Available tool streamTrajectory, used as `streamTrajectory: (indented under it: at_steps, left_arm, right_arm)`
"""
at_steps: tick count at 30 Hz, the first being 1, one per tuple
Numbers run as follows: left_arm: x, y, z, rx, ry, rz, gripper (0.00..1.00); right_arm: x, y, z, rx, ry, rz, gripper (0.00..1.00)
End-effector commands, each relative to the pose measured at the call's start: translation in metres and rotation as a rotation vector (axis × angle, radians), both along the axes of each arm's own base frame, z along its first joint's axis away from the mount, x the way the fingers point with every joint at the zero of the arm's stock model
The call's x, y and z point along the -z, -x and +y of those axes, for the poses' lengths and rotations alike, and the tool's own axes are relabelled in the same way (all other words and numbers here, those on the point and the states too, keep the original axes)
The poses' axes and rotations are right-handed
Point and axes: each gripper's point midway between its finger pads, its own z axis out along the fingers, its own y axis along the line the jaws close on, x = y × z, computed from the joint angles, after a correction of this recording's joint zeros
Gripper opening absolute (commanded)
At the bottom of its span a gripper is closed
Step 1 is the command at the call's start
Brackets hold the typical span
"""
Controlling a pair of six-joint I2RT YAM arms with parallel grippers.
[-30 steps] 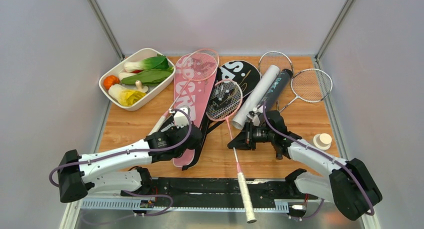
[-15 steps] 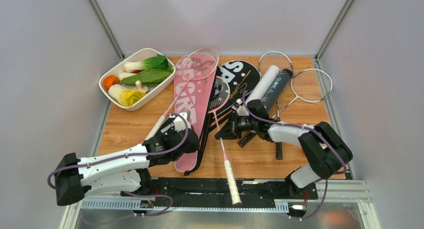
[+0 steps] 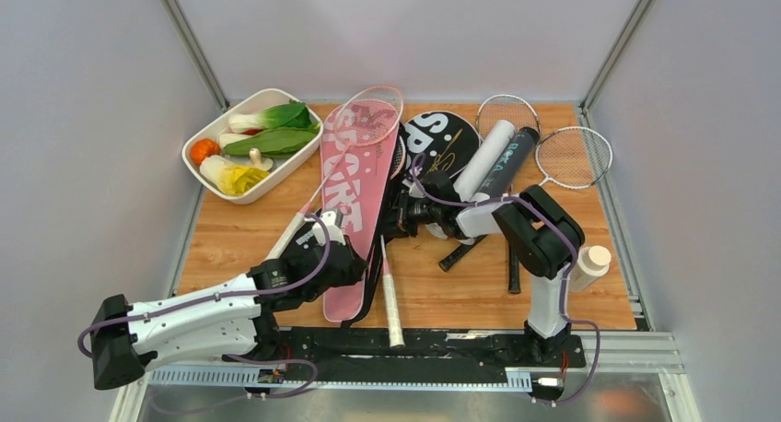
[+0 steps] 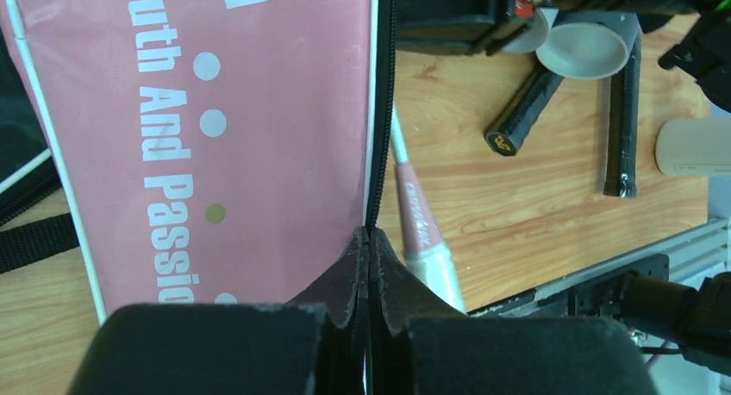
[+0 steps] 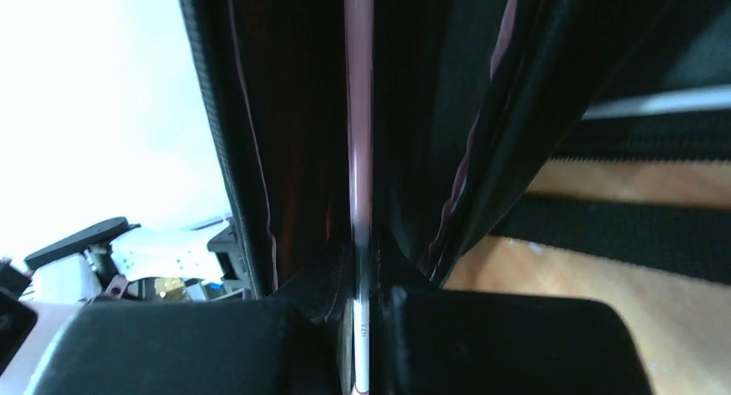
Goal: Pack up the badminton gear
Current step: Place the racket in the racket bag.
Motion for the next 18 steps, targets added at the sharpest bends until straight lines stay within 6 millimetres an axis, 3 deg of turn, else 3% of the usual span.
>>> streamTrajectory:
  at_steps: [1, 18]
  left_arm:
    - [-0.004, 0.011, -0.016, 0.052, 0.086, 0.045, 0.0]
    - [0.022, 0.026, -0.017, 0.065, 0.114, 0.115, 0.0]
  right_arm:
    - [-0.005, -0.03, 0.014, 0.068, -0.028, -0.116, 0.0]
    - [0.001, -0.091, 0.04, 0.229, -0.064, -0.107, 0.0]
